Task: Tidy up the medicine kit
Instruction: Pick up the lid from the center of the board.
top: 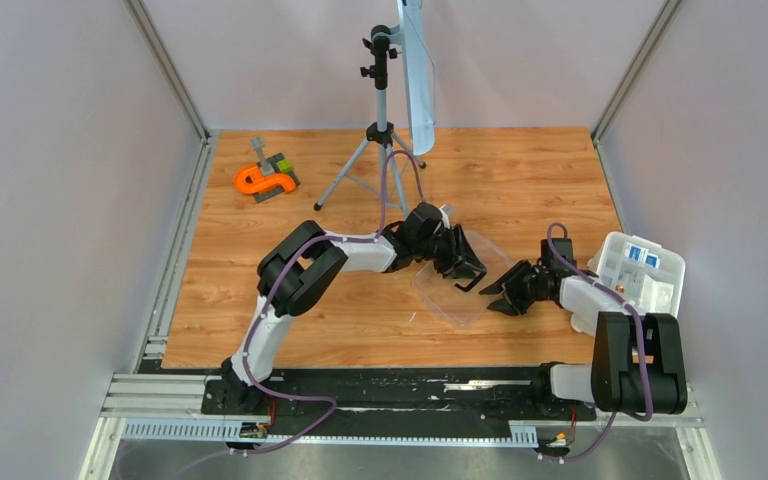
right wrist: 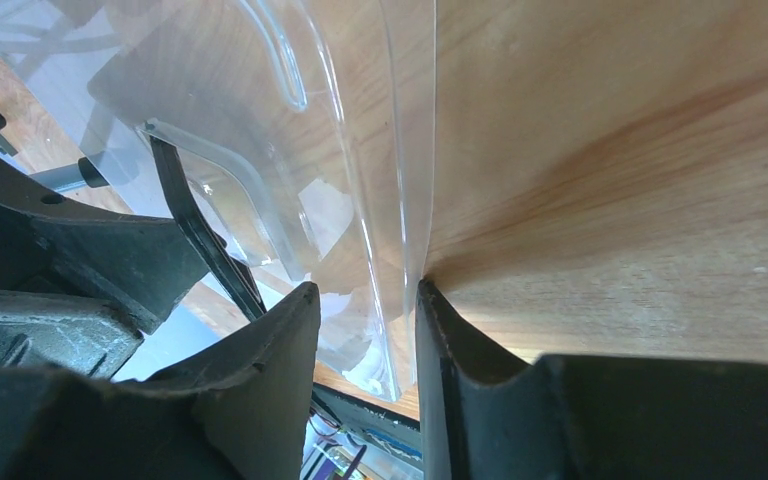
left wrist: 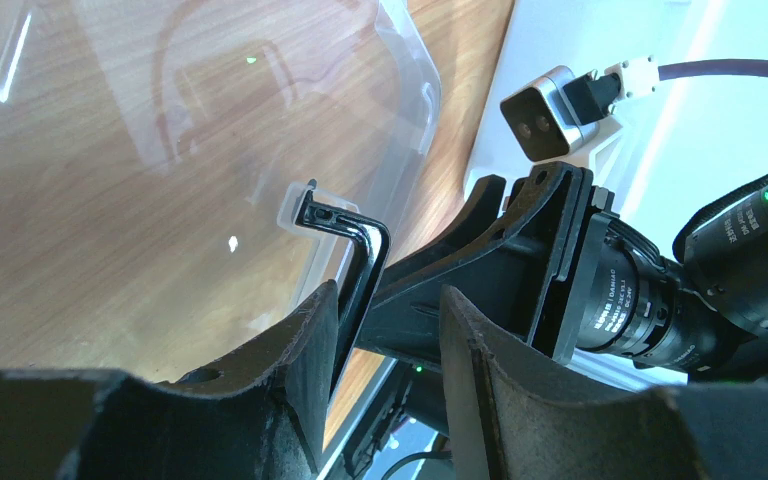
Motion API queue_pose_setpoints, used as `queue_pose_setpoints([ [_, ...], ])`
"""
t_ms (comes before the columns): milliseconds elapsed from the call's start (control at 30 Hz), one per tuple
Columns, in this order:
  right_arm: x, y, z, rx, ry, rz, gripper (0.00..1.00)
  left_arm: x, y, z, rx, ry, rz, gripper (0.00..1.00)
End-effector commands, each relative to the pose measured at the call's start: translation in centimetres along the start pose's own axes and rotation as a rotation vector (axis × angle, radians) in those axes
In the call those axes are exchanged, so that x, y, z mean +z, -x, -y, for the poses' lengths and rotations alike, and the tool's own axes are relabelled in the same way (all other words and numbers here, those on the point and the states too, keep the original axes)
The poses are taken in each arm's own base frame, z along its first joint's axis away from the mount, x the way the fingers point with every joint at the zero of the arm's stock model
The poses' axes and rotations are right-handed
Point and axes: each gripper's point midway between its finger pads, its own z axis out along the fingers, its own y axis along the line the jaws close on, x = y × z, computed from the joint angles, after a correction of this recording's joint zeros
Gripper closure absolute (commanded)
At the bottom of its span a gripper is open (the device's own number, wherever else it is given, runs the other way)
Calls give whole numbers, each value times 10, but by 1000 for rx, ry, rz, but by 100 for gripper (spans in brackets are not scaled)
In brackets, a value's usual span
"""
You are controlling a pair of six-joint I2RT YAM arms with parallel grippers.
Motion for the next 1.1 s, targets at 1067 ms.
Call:
queue_pose_setpoints([
  [1067, -42, 40, -34, -147, 26, 275, 52, -25, -30, 83, 42, -236, -122, 51],
])
